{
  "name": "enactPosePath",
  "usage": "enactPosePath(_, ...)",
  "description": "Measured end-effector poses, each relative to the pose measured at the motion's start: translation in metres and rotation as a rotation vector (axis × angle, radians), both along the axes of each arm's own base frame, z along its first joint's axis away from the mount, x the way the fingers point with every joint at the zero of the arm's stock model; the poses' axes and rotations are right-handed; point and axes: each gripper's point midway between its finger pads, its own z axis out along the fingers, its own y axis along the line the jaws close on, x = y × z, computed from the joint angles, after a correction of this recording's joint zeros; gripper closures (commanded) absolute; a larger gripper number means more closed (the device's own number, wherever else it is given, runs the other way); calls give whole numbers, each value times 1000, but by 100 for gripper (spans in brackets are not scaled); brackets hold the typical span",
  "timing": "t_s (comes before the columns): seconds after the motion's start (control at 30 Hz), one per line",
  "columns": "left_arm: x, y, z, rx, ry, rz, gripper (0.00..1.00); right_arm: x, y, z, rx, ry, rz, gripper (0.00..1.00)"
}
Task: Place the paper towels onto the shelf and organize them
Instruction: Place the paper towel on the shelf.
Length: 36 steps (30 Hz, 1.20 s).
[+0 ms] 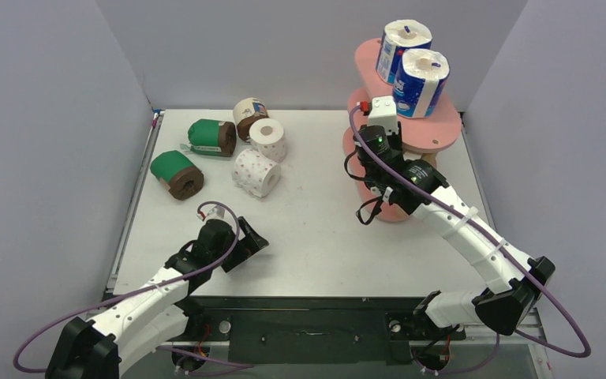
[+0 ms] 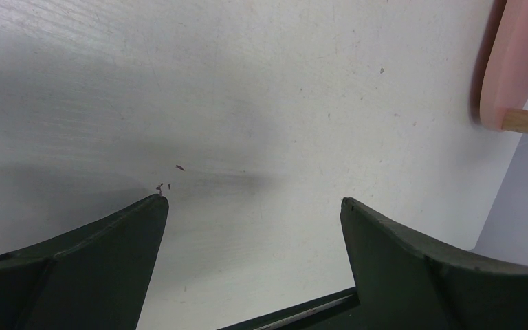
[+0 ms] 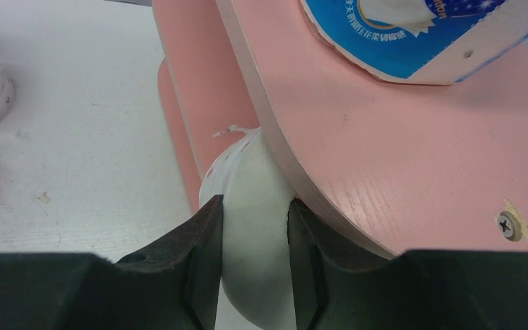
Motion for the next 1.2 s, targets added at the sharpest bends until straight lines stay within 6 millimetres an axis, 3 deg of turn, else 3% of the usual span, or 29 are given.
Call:
enactPosePath(0.67,1,-6,-4,-13,16,-16,3,24,-12,-12,0,-16,-71,68)
enactPosePath(0.93,1,-9,-8,-13,38,-29,4,28,-16,-14,14,-24,-89,53)
enactPosePath(1.03,5,-16,-2,-34,28,-43,3,29,-20,-14,23,-29,-107,50)
enactPosePath(1.2,25,-36,26,-84,-40,-72,3,30,-23,-14,28,-32,-118,46)
